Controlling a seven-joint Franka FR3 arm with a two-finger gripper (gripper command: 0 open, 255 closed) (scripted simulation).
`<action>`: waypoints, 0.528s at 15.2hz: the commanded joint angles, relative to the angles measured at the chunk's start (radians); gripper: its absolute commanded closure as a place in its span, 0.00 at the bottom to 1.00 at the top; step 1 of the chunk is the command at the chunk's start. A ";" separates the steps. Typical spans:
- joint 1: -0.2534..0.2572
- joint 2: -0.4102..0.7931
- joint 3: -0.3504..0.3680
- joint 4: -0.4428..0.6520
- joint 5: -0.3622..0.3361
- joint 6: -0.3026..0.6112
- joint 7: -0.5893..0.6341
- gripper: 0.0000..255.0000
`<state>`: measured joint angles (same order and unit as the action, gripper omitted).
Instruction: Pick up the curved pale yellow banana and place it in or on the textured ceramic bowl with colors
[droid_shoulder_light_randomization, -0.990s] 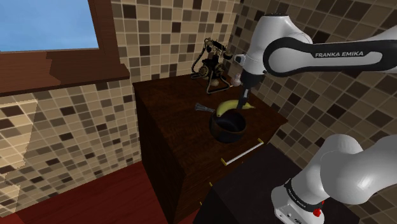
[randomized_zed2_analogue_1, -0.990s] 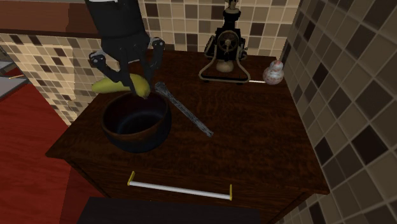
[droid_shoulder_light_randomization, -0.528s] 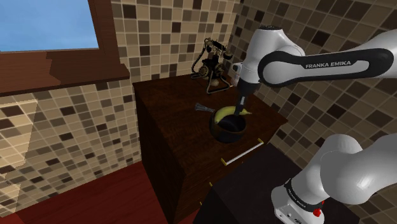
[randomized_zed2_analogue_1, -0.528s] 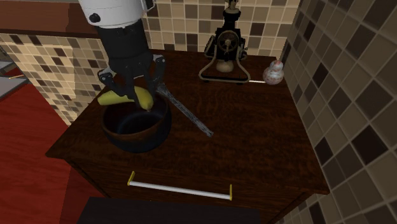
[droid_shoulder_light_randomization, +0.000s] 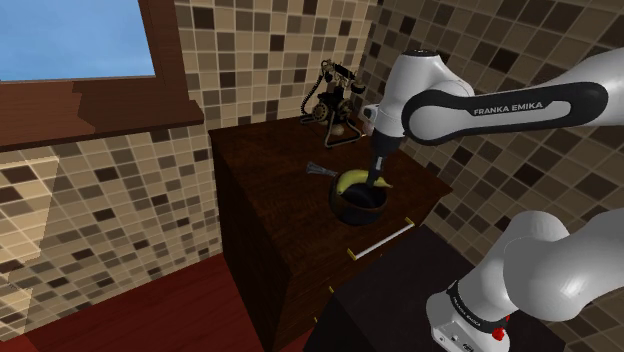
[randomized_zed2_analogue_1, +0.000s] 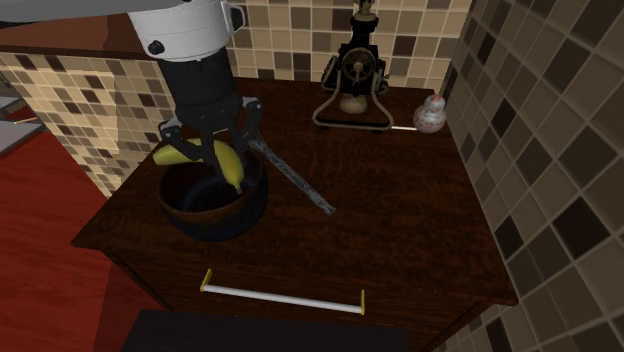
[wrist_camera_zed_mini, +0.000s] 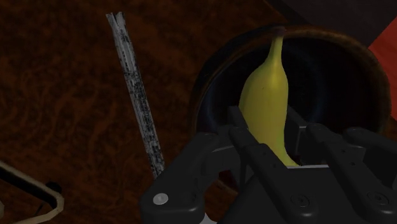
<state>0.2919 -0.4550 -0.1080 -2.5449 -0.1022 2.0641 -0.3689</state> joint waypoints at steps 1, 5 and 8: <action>0.000 0.000 0.000 0.000 0.000 0.000 0.000 1.00; 0.000 0.000 0.000 0.000 0.000 0.000 0.000 0.00; 0.001 -0.012 0.003 0.025 0.002 -0.037 0.000 0.00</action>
<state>0.2932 -0.4609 -0.1057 -2.5330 -0.1007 2.0467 -0.3679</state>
